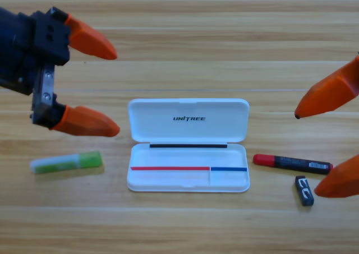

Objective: Clean up eraser and pencils

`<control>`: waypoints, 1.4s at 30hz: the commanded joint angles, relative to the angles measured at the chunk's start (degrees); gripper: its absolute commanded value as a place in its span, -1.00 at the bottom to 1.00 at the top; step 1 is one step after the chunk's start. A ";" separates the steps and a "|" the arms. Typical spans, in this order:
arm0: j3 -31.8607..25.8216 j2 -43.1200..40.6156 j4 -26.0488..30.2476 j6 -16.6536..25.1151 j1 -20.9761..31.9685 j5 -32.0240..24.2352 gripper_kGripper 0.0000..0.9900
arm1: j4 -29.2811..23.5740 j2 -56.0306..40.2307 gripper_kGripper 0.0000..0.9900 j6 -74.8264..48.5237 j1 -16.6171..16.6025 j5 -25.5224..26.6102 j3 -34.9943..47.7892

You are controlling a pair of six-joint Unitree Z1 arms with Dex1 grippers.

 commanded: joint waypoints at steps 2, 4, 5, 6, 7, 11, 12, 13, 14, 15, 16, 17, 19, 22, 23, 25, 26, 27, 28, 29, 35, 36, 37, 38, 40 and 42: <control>1.23 -1.41 0.34 -1.05 -1.02 2.26 0.95 | 0.86 2.05 0.91 0.12 1.45 -0.69 1.39; 1.05 -1.59 0.51 -1.05 -1.02 4.80 0.95 | 0.86 2.14 0.91 0.55 1.45 -0.69 1.13; 0.96 -1.76 0.69 -1.05 -1.02 5.95 0.95 | 0.86 2.05 0.91 0.91 1.45 -0.69 1.13; 0.79 -1.94 0.95 -0.96 -0.94 6.47 0.95 | 0.86 1.61 0.91 1.52 1.45 -0.69 1.22; 0.52 -2.03 1.48 -0.79 -0.94 6.74 0.96 | 0.86 1.35 0.91 1.96 1.45 -0.77 1.30; -2.38 0.35 4.73 1.76 -0.94 13.86 0.96 | 0.86 0.99 0.91 6.44 -0.31 -3.15 1.92; -3.26 1.58 5.70 2.55 -0.94 16.76 0.96 | 0.86 1.08 0.91 8.38 -1.19 -4.91 2.18; -3.87 2.90 6.31 3.17 -0.94 19.57 0.95 | 0.86 1.17 0.91 10.05 -2.33 -6.14 2.45; -3.87 4.13 6.40 3.78 -0.50 21.86 0.95 | 0.86 1.17 0.91 11.45 -3.74 -7.10 2.80; -3.70 5.36 6.40 4.84 0.82 22.82 0.95 | 0.86 1.52 0.92 13.56 -5.06 -8.33 2.80; -3.52 6.85 6.40 6.16 2.67 22.82 0.96 | 0.86 2.05 0.92 16.20 -6.29 -9.48 2.62; -3.26 8.52 6.40 7.04 4.51 22.56 0.96 | 0.86 2.84 0.92 18.66 -7.52 -10.09 2.62; -2.90 12.30 6.31 8.44 7.50 22.03 0.98 | 1.30 4.60 0.91 22.70 -9.54 -11.32 2.80; -1.67 18.19 5.35 9.94 10.67 20.54 1.00 | 1.57 8.03 0.91 26.83 -10.33 -15.89 4.20; -0.79 19.95 4.38 10.29 11.28 20.36 1.00 | 1.48 9.61 0.91 28.06 -10.33 -18.00 4.64; 1.05 22.93 1.83 10.90 12.60 20.27 1.00 | 1.74 12.77 0.91 29.38 -10.33 -21.60 5.00; 1.58 24.78 1.21 11.08 13.13 20.27 0.99 | 1.92 14.27 0.91 29.73 -10.33 -22.48 5.17; 2.11 26.45 0.78 11.17 13.48 20.27 0.99 | 1.92 15.76 0.91 30.88 -10.24 -24.07 5.52; 2.46 28.21 0.42 11.17 13.92 20.27 0.99 | 1.92 17.17 0.91 32.28 -10.15 -26.09 6.05; 2.81 29.70 0.25 10.99 14.27 20.27 0.98 | 1.92 18.57 0.92 33.60 -9.98 -27.58 6.31; 3.69 35.06 -0.45 9.41 14.88 20.45 0.94 | 1.92 23.67 0.92 39.93 -8.31 -28.02 6.93; 3.60 35.50 -0.63 9.15 14.88 20.45 0.94 | 2.01 24.29 0.93 41.25 -7.78 -28.28 6.40; 3.51 35.94 -0.63 8.88 14.88 20.54 0.94 | 2.01 24.81 0.95 42.83 -7.34 -28.37 6.05; 3.42 36.29 -0.63 8.62 14.88 20.54 0.94 | 1.92 25.25 0.97 44.15 -6.90 -28.37 5.79; 3.42 36.56 -0.63 8.35 14.88 20.62 0.93 | 1.92 26.39 0.98 46.43 -6.11 -28.37 5.35; 3.42 36.47 -0.63 8.09 14.88 20.54 0.91 | 1.92 28.15 0.97 47.66 -5.23 -28.46 4.12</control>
